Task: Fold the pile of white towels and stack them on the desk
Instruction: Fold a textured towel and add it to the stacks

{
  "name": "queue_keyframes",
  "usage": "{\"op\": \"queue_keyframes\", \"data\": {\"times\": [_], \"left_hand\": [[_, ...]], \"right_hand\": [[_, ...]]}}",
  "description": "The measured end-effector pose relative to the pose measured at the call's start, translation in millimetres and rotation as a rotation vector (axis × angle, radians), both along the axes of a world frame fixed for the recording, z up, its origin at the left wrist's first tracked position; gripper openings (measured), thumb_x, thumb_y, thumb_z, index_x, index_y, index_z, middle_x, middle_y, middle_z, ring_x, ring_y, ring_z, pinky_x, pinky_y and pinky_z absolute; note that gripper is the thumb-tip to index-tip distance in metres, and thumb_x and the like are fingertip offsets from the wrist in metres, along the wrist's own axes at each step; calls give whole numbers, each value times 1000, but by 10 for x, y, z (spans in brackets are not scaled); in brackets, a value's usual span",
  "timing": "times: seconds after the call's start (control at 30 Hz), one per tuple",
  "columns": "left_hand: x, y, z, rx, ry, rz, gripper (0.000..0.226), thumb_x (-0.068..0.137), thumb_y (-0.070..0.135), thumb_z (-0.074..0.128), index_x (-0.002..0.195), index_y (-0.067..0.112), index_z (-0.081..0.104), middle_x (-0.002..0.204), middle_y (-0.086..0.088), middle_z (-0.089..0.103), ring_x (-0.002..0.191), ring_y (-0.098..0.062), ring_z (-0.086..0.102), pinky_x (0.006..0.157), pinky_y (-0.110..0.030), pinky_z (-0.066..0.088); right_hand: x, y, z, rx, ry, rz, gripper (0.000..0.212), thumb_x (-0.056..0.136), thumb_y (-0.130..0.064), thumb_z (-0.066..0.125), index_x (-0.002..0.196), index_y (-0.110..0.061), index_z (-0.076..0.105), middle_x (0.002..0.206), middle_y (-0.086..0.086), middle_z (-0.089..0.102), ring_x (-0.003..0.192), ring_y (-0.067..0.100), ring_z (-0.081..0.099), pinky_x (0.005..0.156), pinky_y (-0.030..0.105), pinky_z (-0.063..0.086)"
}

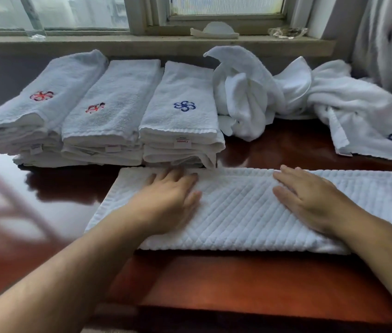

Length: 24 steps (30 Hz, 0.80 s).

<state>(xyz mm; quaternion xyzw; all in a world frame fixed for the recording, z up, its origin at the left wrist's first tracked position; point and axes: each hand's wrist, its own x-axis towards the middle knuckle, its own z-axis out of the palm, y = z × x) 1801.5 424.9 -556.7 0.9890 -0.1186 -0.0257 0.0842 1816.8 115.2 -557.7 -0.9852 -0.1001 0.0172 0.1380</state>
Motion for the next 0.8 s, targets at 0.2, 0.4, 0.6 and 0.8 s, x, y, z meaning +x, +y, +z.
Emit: {"op": "queue_keyframes", "data": {"times": [0.2, 0.4, 0.6, 0.8], "left_hand": [[426, -168, 156, 25, -112, -11, 39, 95, 55, 54, 127, 32, 55, 135, 3, 53, 121, -21, 52, 99, -40, 44], [435, -131, 63, 2, -263, -42, 21, 98, 45, 56, 96, 25, 51, 111, -1, 61, 102, -24, 54, 80, -37, 42], [420, -212, 94, -13, -502, 24, 31, 91, 48, 66, 86, 19, 56, 80, -2, 68, 75, -30, 64, 61, -35, 43], [248, -452, 153, -12, -561, 9, 19, 85, 33, 75, 88, 19, 62, 90, -2, 64, 88, -29, 62, 71, -39, 47]], "right_hand": [[273, -169, 71, -62, -106, -122, 35, 97, -53, 51, 123, -33, 62, 121, -2, 57, 120, 24, 47, 101, 42, 34], [464, -226, 90, -36, -22, -98, 25, 98, -52, 50, 84, -32, 54, 96, -15, 55, 101, 16, 53, 89, 38, 27], [495, -229, 22, 22, -231, -101, 20, 97, -50, 55, 84, -34, 51, 89, -14, 54, 94, 17, 50, 84, 36, 25], [157, -292, 27, -19, -318, -126, 23, 93, -44, 62, 107, -26, 64, 106, -5, 58, 104, 22, 50, 87, 38, 32]]}}
